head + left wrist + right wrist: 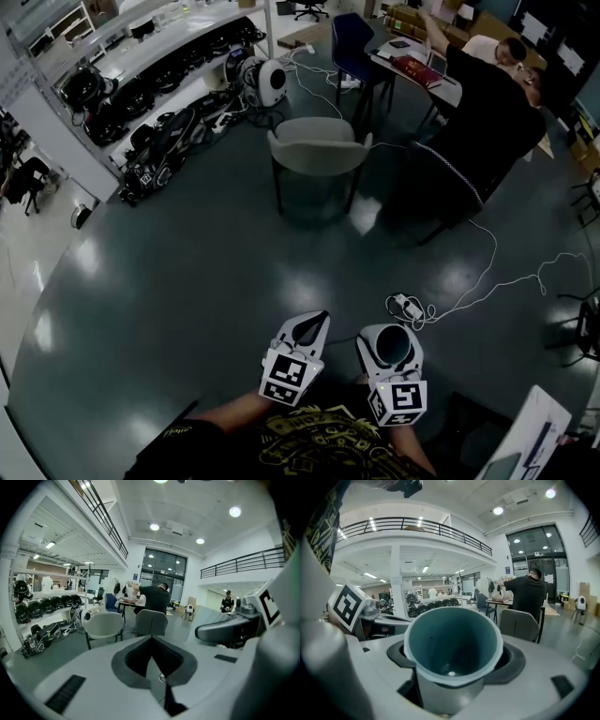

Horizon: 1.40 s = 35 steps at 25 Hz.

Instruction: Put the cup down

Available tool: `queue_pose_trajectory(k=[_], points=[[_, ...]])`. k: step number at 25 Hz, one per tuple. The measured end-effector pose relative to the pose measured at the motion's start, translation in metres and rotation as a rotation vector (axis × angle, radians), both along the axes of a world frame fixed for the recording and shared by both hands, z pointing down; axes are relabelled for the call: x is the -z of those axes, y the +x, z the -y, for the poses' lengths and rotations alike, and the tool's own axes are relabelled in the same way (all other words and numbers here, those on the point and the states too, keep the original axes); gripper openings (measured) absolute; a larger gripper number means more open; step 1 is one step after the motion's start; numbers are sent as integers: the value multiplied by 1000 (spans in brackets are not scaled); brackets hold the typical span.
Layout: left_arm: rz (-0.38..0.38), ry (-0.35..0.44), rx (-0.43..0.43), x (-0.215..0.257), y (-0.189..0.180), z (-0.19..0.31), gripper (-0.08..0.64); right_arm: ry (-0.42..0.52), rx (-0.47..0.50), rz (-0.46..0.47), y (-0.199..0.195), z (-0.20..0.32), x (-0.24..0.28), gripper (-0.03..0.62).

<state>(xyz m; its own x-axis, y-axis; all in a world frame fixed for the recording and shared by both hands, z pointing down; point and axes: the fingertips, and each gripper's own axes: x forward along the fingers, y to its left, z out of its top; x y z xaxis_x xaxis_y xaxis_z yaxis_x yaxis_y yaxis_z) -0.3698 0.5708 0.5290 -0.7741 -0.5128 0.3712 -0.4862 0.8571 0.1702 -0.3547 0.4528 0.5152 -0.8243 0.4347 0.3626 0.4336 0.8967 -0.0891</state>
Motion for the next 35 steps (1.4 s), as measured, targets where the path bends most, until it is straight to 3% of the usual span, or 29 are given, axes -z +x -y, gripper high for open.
queue_pose_trajectory(k=[6, 18, 35], points=[[-19, 21, -72, -5, 1, 19, 9, 11, -68, -19, 11, 15, 0, 379], [-12, 35, -294, 4, 8, 102, 9, 17, -300, -28, 47, 90, 5, 379], [22, 23, -429, 26, 49, 185, 9, -32, -443, 39, 86, 171, 27, 379]])
